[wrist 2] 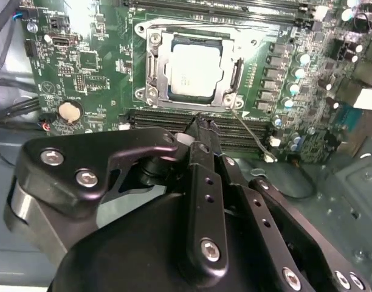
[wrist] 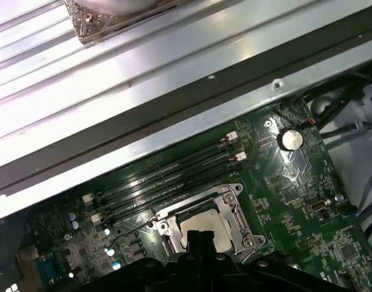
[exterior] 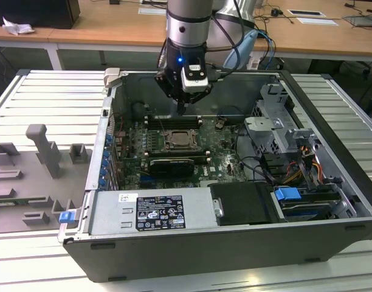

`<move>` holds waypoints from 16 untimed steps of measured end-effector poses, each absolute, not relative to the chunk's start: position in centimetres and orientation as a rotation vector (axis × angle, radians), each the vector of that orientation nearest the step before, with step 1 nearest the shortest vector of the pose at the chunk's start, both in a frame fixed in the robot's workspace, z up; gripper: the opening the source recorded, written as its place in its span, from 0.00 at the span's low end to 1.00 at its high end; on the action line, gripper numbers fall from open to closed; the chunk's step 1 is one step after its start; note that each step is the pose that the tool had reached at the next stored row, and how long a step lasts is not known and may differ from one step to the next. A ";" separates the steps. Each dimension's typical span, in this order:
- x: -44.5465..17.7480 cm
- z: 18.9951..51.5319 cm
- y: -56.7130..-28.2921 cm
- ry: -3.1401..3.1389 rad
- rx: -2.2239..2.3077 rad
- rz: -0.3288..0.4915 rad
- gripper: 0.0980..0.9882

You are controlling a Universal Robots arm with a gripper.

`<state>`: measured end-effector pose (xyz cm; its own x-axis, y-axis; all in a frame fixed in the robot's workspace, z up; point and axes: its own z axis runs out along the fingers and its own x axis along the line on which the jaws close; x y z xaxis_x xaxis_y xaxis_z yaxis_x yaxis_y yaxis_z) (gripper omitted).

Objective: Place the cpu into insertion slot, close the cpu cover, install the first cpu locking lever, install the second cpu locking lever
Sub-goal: 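Install the first cpu locking lever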

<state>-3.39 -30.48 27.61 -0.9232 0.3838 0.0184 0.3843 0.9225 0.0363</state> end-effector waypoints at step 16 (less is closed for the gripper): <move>-3.6 27.0 -30.5 -3.154 -0.072 -0.070 0.01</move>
<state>-3.64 -30.55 26.96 -0.9989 0.0459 -0.0130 0.0453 0.9980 0.0445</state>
